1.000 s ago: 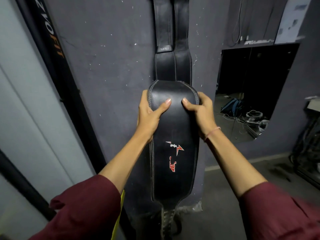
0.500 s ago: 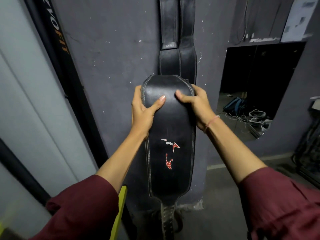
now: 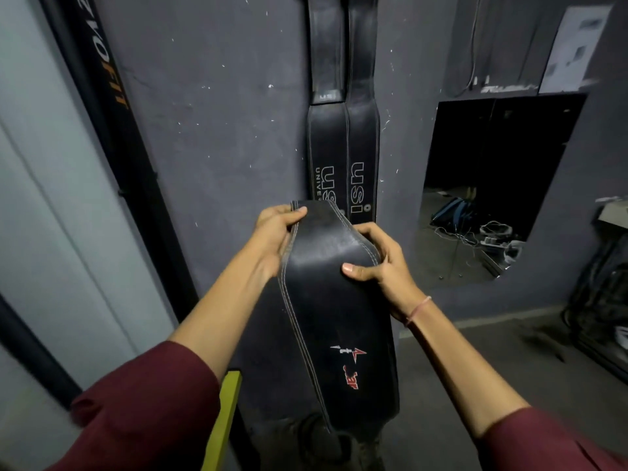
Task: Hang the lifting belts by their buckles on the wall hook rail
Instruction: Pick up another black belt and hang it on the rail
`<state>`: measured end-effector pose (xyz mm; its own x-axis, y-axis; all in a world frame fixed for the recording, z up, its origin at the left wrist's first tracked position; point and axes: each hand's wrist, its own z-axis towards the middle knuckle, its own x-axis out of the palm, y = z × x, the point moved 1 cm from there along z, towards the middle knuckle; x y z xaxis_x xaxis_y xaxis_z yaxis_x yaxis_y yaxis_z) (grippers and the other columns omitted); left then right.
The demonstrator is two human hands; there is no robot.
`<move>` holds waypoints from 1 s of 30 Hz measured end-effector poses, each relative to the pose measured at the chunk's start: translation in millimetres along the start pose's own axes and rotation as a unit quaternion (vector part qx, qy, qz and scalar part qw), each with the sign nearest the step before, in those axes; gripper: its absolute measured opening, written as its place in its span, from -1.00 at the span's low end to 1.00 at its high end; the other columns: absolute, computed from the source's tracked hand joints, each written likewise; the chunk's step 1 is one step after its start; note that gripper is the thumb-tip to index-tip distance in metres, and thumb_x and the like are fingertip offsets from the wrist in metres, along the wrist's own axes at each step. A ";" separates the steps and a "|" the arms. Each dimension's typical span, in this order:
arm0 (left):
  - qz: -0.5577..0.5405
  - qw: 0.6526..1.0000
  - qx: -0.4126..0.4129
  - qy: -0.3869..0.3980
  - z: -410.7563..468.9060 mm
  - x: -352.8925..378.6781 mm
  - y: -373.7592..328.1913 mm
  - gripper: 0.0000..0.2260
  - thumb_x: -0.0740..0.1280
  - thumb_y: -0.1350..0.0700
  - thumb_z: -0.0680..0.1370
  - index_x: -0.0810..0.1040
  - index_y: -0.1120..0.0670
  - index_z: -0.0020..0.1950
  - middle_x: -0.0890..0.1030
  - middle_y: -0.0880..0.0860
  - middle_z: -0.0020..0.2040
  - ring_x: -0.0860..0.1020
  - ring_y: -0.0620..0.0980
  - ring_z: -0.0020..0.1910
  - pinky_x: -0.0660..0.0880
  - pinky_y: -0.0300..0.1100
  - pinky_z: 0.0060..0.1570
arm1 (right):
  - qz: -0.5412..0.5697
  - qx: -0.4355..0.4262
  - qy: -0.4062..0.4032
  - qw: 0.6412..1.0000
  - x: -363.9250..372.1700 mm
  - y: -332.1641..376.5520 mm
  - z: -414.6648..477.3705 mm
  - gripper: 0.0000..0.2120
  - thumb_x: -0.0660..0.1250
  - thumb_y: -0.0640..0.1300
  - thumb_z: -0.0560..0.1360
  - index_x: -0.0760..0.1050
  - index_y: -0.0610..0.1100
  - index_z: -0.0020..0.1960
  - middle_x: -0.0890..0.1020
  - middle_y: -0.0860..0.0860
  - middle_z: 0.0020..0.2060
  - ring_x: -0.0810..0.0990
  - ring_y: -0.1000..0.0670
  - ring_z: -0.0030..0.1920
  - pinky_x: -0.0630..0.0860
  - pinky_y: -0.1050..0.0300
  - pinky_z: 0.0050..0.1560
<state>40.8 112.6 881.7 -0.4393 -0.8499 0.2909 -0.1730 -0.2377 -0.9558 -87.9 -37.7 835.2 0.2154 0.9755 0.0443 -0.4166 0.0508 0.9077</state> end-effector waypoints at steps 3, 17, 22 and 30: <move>-0.025 0.997 0.078 0.014 -9.3 14.4 14.2 -0.81 0.23 0.43 0.56 0.46 0.21 0.10 0.66 0.11 -0.11 0.69 -0.02 -0.22 0.62 -0.17 -0.28 | 0.005 0.050 0.013 0.999 -0.8 1.5 2.2 -0.78 0.41 -0.29 0.51 0.46 -0.30 0.10 0.66 -0.12 -0.14 0.65 -0.06 -0.11 0.60 0.11 -0.11; 0.017 0.985 0.167 -0.043 0.0 52.8 0.6 -0.81 0.27 0.12 0.64 0.52 0.23 0.11 0.60 0.23 0.04 0.53 0.13 0.06 0.39 0.27 0.36 | -0.017 0.049 -0.015 0.999 3.1 -45.8 -25.3 -0.80 0.37 -0.43 0.48 0.51 -0.29 0.08 0.64 -0.32 -0.10 0.63 -0.08 -0.03 0.63 -0.13 0.08; 0.060 0.962 0.265 -0.035 -2.6 53.9 17.4 -0.87 0.18 0.18 0.65 0.44 0.19 0.14 0.58 0.13 -0.04 0.50 0.03 -0.01 0.45 0.07 0.16 | -0.016 0.112 -0.092 0.989 9.2 -83.9 -69.9 -0.95 0.49 -0.35 0.43 0.68 -0.26 -0.13 0.74 -0.08 -0.16 0.69 0.01 -0.13 0.58 0.08 -0.04; 0.139 0.931 0.333 -0.053 -1.9 59.6 14.8 -0.94 0.11 0.21 0.69 0.37 0.14 0.09 0.44 -0.08 -0.18 0.39 -0.32 -0.28 0.36 -0.42 -0.20 | -0.020 -0.101 -0.188 0.977 13.4 27.8 36.5 -0.82 0.41 -0.37 0.49 0.54 -0.20 -0.25 0.45 0.21 -0.57 0.38 0.26 -0.46 0.38 0.39 -0.33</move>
<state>10.3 59.3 885.0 -0.2903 -0.9553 0.0562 0.5356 -0.2109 -0.8177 -64.4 -31.0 876.2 0.5286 0.8264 0.1939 -0.5579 0.1660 0.8132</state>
